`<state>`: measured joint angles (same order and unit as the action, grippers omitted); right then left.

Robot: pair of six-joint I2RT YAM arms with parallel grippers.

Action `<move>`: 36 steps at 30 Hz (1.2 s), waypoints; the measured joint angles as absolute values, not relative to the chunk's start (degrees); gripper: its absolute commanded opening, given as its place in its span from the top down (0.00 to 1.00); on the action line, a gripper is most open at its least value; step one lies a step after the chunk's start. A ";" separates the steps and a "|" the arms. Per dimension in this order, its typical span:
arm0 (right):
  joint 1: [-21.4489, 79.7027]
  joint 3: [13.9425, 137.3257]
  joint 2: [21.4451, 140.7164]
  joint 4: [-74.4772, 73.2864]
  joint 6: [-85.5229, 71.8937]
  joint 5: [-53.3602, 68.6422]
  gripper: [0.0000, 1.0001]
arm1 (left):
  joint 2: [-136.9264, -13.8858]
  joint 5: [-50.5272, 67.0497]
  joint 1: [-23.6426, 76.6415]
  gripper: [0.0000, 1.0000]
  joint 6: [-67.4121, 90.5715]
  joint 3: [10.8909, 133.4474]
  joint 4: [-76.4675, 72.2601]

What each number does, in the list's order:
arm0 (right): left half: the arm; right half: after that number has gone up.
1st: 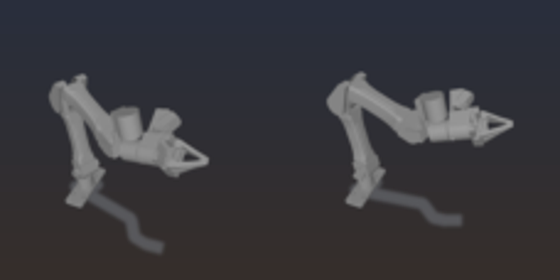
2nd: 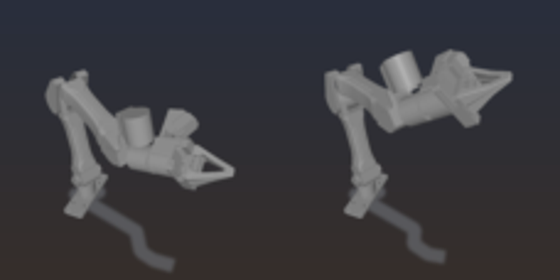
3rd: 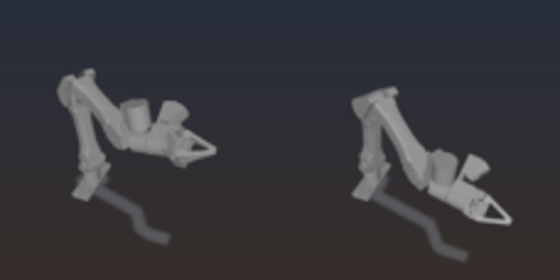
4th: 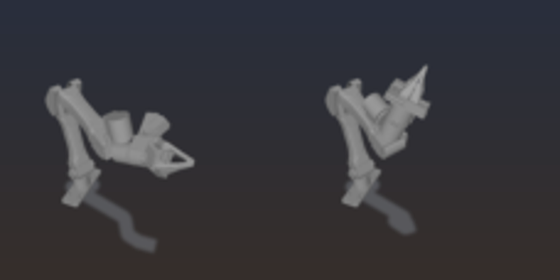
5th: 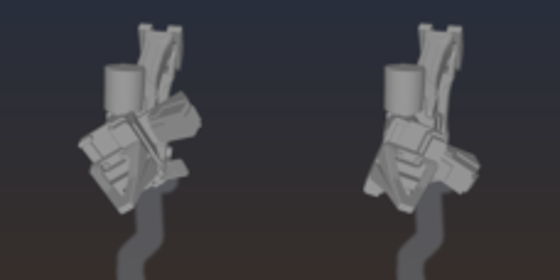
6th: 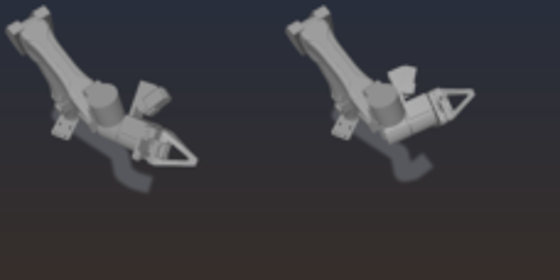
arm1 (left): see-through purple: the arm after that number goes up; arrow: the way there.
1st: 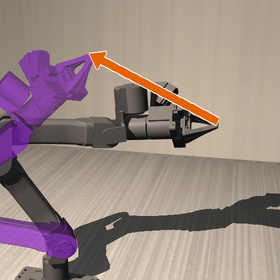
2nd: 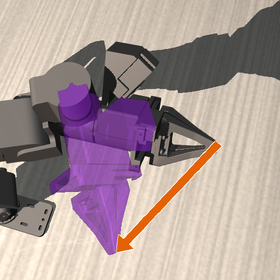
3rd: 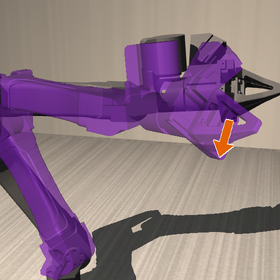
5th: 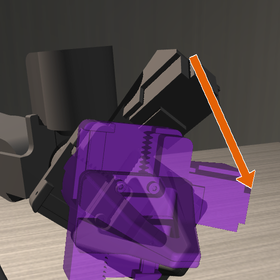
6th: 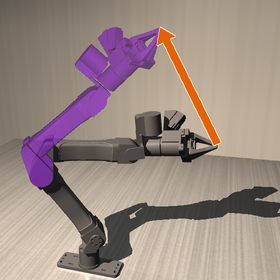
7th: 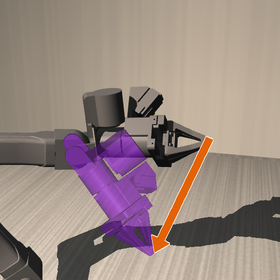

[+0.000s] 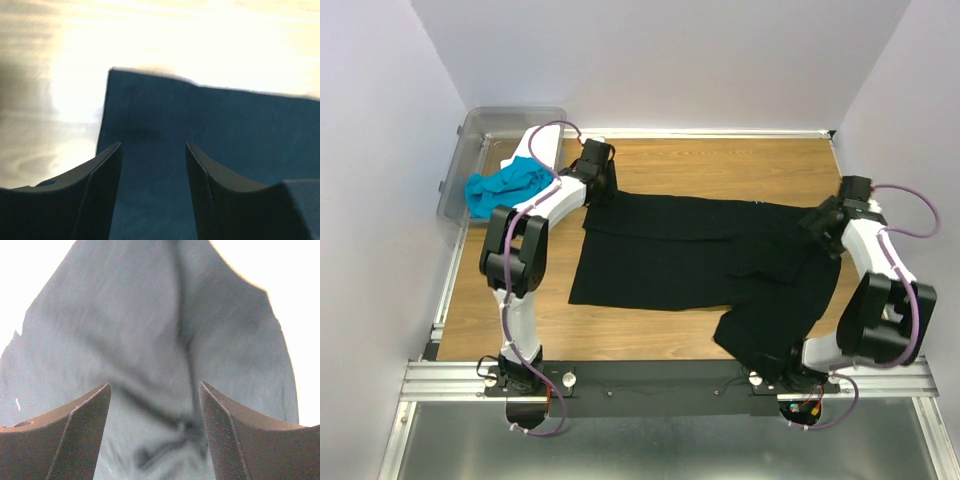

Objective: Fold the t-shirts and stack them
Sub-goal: Fold the tshirt

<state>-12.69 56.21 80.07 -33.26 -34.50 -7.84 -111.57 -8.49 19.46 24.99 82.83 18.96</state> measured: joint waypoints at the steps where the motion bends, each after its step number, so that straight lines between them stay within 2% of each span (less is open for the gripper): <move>1: -14.33 56.14 81.38 -31.97 -34.85 -7.11 0.23 | -113.03 -8.40 19.33 0.39 25.23 84.34 19.14; 7: -25.50 55.90 89.76 -21.02 -37.71 -1.30 0.24 | -119.02 -8.21 18.74 0.39 26.06 88.88 19.57; 15: -29.52 61.58 100.42 -10.92 -36.82 7.46 0.28 | -123.07 -6.37 17.43 0.42 26.87 91.53 19.59; 21: -30.11 65.32 106.39 -6.98 -35.18 12.71 0.47 | -124.07 -5.32 17.21 0.42 26.92 92.38 19.53; 24: -30.09 67.07 109.19 -5.87 -34.00 14.92 0.65 | -124.31 -4.84 16.99 0.42 26.92 92.64 19.55; 25: -30.11 67.61 110.08 -5.58 -33.47 15.62 0.80 | -124.38 -4.62 16.95 0.42 26.94 92.79 19.57; 28: -30.09 69.08 111.92 -5.50 -32.67 16.47 0.95 | -124.88 -3.99 16.62 0.42 27.14 93.51 19.53; 36: -30.06 80.62 119.90 -5.48 -31.05 18.20 0.99 | -126.85 -0.62 14.92 0.46 28.84 96.57 20.21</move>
